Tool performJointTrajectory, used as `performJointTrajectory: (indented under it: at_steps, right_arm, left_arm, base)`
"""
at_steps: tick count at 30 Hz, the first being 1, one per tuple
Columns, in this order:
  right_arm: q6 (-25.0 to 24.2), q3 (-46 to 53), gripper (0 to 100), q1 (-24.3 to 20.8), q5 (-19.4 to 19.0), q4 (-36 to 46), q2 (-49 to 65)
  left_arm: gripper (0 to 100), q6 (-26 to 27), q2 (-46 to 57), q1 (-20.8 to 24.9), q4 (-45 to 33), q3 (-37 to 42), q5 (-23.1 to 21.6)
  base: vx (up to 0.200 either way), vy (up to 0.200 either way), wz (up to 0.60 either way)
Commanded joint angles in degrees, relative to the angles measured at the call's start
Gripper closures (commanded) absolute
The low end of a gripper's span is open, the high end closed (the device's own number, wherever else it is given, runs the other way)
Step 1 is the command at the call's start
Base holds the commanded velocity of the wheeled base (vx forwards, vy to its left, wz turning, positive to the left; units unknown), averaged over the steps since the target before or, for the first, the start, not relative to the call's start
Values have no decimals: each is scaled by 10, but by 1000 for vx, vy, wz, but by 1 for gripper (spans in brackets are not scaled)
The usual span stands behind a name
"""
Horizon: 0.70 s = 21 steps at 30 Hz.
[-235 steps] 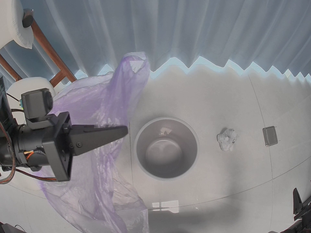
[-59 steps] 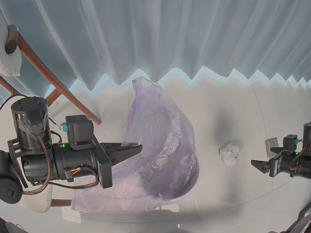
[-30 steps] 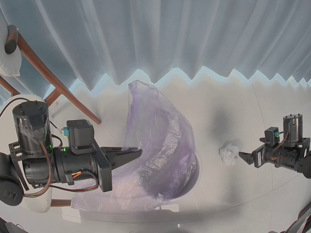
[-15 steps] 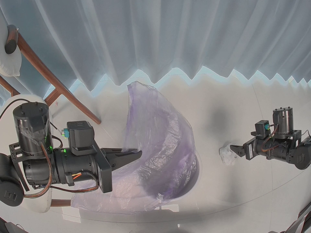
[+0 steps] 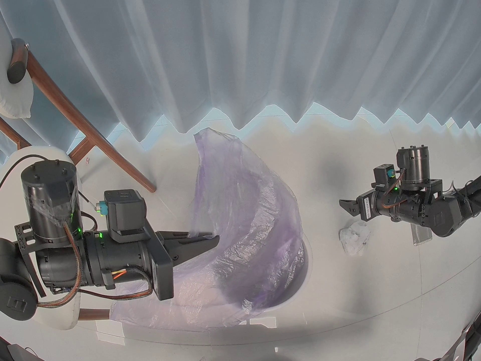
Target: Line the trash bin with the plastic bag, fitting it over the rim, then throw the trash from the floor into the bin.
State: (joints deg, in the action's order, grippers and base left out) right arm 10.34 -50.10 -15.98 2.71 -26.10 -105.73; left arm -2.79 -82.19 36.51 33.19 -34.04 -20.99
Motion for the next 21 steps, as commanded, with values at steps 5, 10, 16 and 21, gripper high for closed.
performJointTrajectory:
  at_steps: [5,10,16,21]
  right_arm:
    - [-6,-66,0,-19,1,0,-53]
    - [-15,-96,100,-30,2,2,-70]
    - [-56,-116,100,-63,5,0,-90]
    - [-73,-145,100,-77,13,2,-106]
  left_arm:
    - [100,2,0,1,0,0,0]
    - [100,2,-1,0,0,0,0]
    - [100,2,-1,1,0,5,0]
    - [100,2,-2,1,-1,5,0]
  base:
    - [0,0,0]
    - [0,0,0]
    - [0,0,0]
    - [0,0,0]
